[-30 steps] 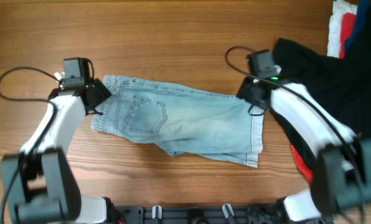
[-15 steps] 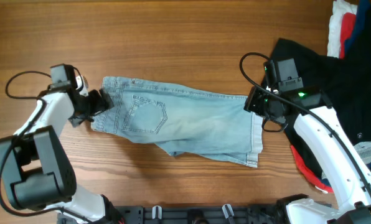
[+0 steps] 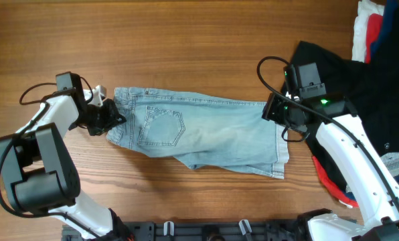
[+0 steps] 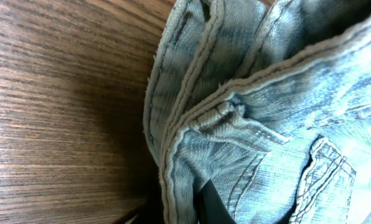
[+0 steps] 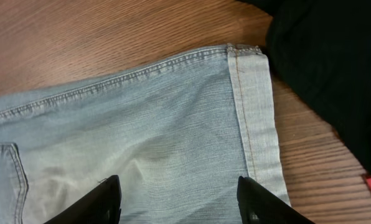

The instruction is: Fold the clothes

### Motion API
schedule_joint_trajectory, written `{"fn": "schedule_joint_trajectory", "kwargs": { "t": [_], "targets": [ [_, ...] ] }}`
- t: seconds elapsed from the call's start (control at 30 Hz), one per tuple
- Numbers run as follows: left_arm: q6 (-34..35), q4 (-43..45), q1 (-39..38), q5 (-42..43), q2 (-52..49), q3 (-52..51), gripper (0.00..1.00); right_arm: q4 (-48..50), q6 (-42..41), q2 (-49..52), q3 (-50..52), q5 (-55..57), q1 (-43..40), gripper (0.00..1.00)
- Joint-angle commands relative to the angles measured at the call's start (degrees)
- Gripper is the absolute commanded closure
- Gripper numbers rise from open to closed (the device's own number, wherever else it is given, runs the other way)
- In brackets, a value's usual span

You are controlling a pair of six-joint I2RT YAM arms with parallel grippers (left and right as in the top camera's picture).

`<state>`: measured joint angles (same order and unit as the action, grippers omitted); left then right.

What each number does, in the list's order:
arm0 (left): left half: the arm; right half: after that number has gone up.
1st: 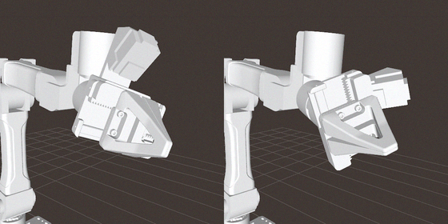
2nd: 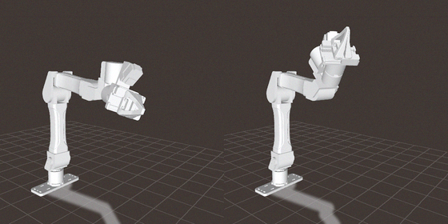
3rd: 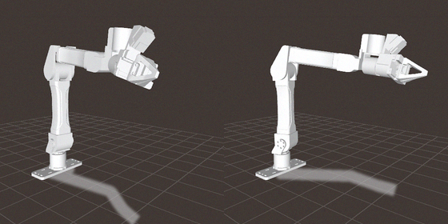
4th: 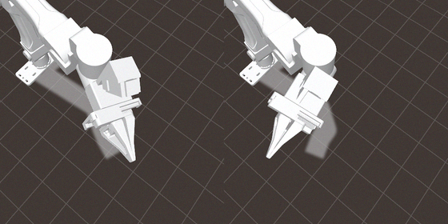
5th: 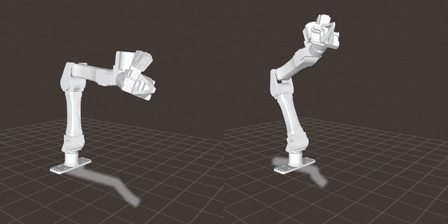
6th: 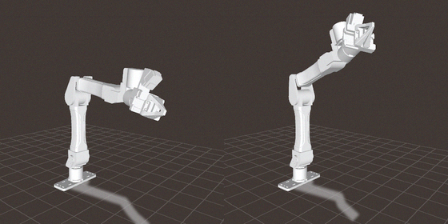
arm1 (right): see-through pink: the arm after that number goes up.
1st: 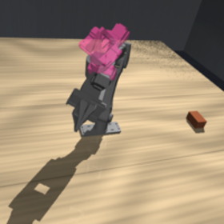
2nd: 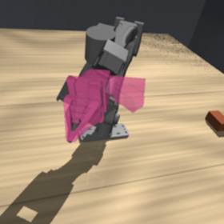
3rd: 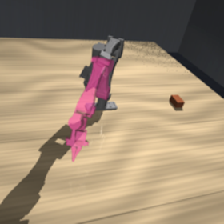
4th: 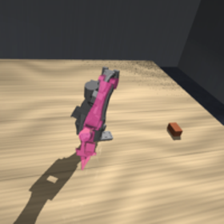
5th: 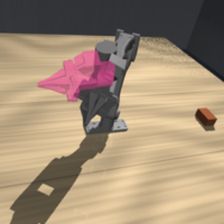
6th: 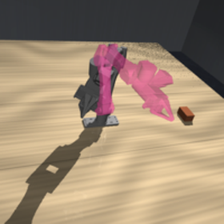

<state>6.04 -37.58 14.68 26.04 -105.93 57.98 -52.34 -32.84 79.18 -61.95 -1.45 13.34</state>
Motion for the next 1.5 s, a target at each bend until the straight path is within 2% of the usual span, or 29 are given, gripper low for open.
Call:
{"fn": "schedule_joint_trajectory", "kwargs": {
  "t": [0.0, 0.03, 0.07, 0.1, 0.17, 0.33, 0.53, 0.63, 0.77, 0.93, 1.07, 1.17, 1.23, 1.37, 1.47],
  "targets": [
    [-0.02, -3.45, 0.92, -0.59, -1.90, 0.37, 0.96, 0.33, 6.67, 0.52, 0.52, -4.66, -0.02, 0.40],
    [0.39, -5.90, 1.84, -0.57, -0.83, 2.45, 0.96, 1.09, 9.44, 0.83, 0.52, -8.22, 0.15, 0.44],
    [0.87, -10.38, 2.67, -0.55, 1.03, 5.88, 0.96, 2.03, 11.87, 1.66, 0.52, -10.95, 1.09, 0.57],
    [0.81, -13.29, 2.71, -0.55, 2.36, 8.11, 0.96, 2.78, 11.89, 2.75, 0.52, -11.87, 2.32, 0.84],
    [0.76, -17.25, 2.71, -0.57, 5.86, 12.22, 0.96, 4.66, 11.89, 5.88, 0.52, -14.82, 5.75, 0.96],
    [1.90, -17.57, 2.91, -0.59, 14.19, 15.56, 0.96, 14.32, 10.47, 14.64, 0.52, -26.75, 17.62, 0.96],
    [2.12, -17.59, 2.91, -1.20, 19.89, 15.56, 0.96, 27.41, -0.50, 24.57, 0.52, -29.42, 29.62, 0.96],
    [2.16, -17.59, 2.91, -1.20, 21.29, 15.56, 0.96, 31.23, -3.82, 28.35, 0.52, -26.86, 31.78, 0.96],
    [3.85, -19.02, 2.80, -0.98, 24.00, 15.61, 0.96, 43.91, -7.06, 36.28, 0.52, -26.82, 34.18, 0.96],
    [3.85, -21.88, 2.80, -0.90, 27.08, 15.61, 0.96, 55.80, -9.40, 37.62, 0.50, -26.91, 34.73, 0.96],
    [3.87, -21.68, 2.80, 6.25, 28.48, 16.13, 0.96, 56.00, -9.51, 37.62, 0.48, -26.82, 36.54, 0.96],
    [3.80, -23.17, 2.80, 6.93, 28.46, 16.13, 0.96, 53.48, -8.41, 37.16, 0.46, -26.71, 36.30, 0.96],
    [3.78, -23.32, 2.80, 6.91, 28.46, 16.13, 0.96, 46.90, -5.77, 34.38, 0.17, -24.28, 33.99, 0.96],
    [3.80, -23.34, 1.86, 6.64, 28.28, 16.13, 0.96, 28.83, 3.19, 19.76, -0.37, -14.29, 24.81, 0.93],
    [3.80, -23.08, -2.03, 4.90, 28.28, 16.13, 0.96, 15.34, 4.37, 11.93, -0.37, -7.06, 18.95, 0.89]
  ]
}}
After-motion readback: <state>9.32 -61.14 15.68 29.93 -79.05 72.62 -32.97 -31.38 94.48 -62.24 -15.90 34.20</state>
